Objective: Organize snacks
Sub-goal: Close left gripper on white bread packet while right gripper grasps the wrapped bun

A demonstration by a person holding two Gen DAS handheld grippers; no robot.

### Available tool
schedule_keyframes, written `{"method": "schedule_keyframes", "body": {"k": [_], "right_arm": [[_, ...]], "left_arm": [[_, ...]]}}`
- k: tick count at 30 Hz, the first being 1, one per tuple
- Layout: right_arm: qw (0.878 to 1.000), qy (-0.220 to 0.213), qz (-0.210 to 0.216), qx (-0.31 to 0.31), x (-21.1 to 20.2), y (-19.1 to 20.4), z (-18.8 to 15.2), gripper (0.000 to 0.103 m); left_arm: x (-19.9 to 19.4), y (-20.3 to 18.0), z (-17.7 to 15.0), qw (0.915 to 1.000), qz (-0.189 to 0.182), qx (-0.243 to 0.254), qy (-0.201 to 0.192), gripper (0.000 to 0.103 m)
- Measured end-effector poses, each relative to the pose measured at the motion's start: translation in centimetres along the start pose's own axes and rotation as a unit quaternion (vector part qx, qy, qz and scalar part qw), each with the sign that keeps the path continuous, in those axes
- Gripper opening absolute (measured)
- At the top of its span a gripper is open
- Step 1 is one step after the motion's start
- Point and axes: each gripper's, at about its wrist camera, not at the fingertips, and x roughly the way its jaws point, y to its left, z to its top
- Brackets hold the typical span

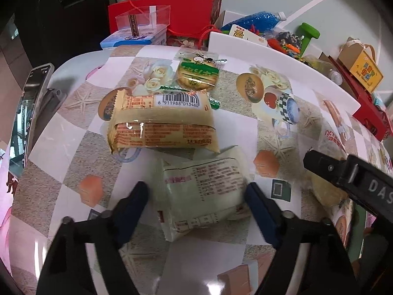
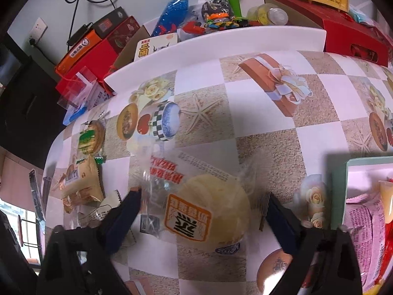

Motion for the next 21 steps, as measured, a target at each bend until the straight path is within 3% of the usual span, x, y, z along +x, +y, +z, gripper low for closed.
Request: {"method": "schedule_keyframes", "body": {"k": [5, 9, 21], "right_arm": [[1.000, 0.001, 0.006, 0.001, -0.3, -0.1, -0.2, 0.078], [1.000, 0.000, 0.006, 0.001, -0.6, -0.3, -0.5, 0.075], [1.000, 0.001, 0.004, 0.013, -2.3, -1.2, -2.1, 0.071]], "left_arm": [[-0.3, 0.4, 0.0, 0.9999, -0.014, -0.007, -0.001, 0.067], [-0.5, 0.5, 0.0, 0.9993, -0.033, -0.015, -0.001, 0.052], [-1.2, 0.1, -0.7, 0.9975, -0.066, -0.023, 0.009, 0.051]]}}
